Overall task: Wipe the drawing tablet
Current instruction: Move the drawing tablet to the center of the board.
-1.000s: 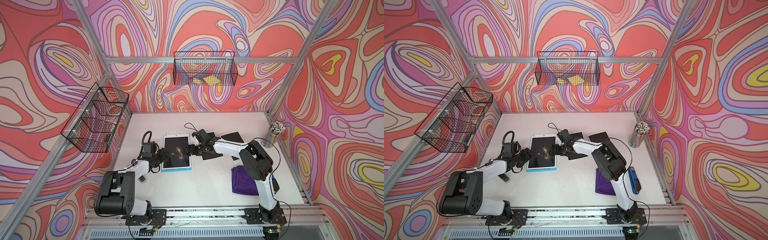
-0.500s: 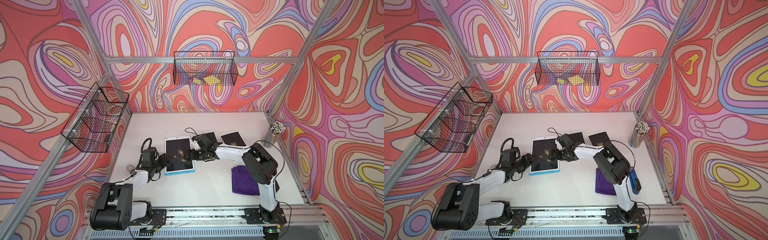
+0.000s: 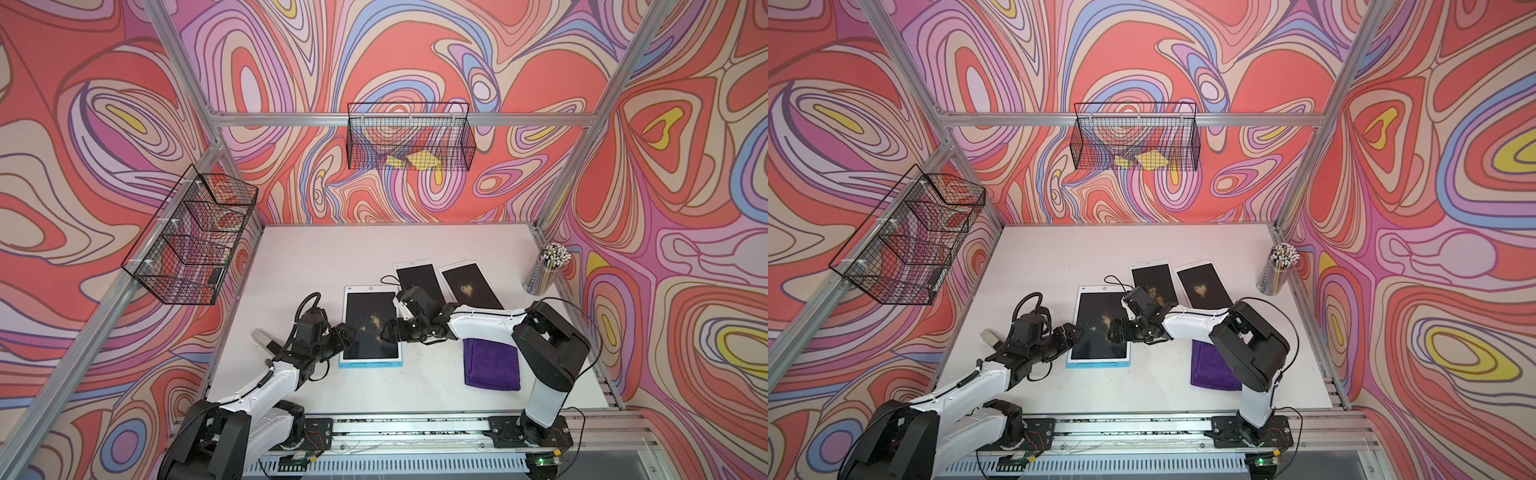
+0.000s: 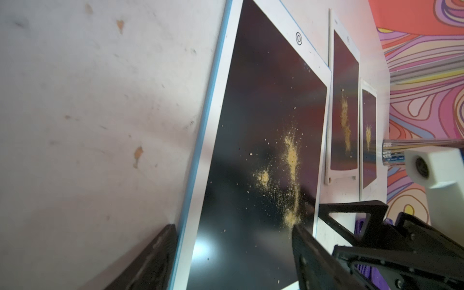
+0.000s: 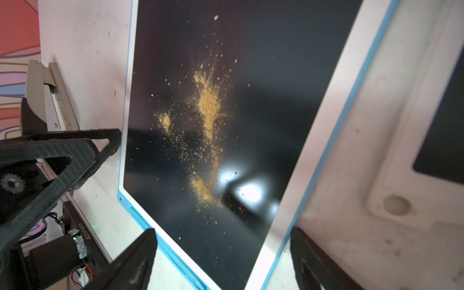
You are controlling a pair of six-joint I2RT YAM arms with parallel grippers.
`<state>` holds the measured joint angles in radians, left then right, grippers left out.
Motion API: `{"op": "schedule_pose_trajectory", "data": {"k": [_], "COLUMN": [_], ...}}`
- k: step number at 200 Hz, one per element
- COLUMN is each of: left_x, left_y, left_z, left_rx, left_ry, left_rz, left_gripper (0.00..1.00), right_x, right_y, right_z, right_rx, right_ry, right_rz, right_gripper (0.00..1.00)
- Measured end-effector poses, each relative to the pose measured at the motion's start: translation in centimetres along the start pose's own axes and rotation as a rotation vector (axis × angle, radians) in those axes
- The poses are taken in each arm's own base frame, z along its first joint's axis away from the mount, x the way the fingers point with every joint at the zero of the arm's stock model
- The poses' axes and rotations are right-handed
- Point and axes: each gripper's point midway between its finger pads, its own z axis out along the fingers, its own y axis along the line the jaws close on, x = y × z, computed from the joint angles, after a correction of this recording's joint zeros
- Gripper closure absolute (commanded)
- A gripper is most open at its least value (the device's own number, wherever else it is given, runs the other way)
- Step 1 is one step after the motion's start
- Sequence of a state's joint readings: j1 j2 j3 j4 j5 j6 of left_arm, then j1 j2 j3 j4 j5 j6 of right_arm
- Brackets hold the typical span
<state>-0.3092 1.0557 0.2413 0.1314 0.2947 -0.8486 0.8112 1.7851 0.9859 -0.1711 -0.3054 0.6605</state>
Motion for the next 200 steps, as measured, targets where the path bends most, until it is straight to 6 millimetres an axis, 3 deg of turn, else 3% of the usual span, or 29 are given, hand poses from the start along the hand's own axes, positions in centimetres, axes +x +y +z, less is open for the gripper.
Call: {"op": "schedule_pose_trajectory", "data": {"k": [44, 89, 112, 149, 167, 200], "left_x": [3.4, 5.4, 5.7, 4.9, 3.8, 2.4], "left_y": [-1.5, -2.1, -1.6, -0.9, -1.9, -3.3], "left_z": [-0.2, -0.6, -1.2, -2.8, -3.3, -3.0], "left_rx": [0.007, 0.012, -0.013, -0.095, -0.107, -0.125], "left_ry": [0.043, 0.074, 0.083, 0.065, 0.043, 0.022], "left_rz": [0.053, 0.066, 0.073, 0.124, 0.166, 0.236], "left_gripper": [0.25, 0.24, 0.23, 0.23, 0.22, 0.2], "right_x": [1.5, 2.6, 2.1, -1.7, -1.2, 2.6], "right_y": [-1.3, -2.0, -1.1, 0.0, -2.0, -7.3], "right_z": [-1.4, -2.9, -6.6, -15.1, -17.7, -20.3], "right_rx": [0.034, 0.077, 0.122, 0.244, 0.346, 0.556], "right_ry": [-0.012, -0.009, -0.063, -0.254, -0.276, -0.214], "right_rz": [0.018, 0.015, -0.027, -0.064, -0.013, 0.132], "right_gripper": [0.14, 0.09, 0.04, 0.02, 0.02, 0.02]}}
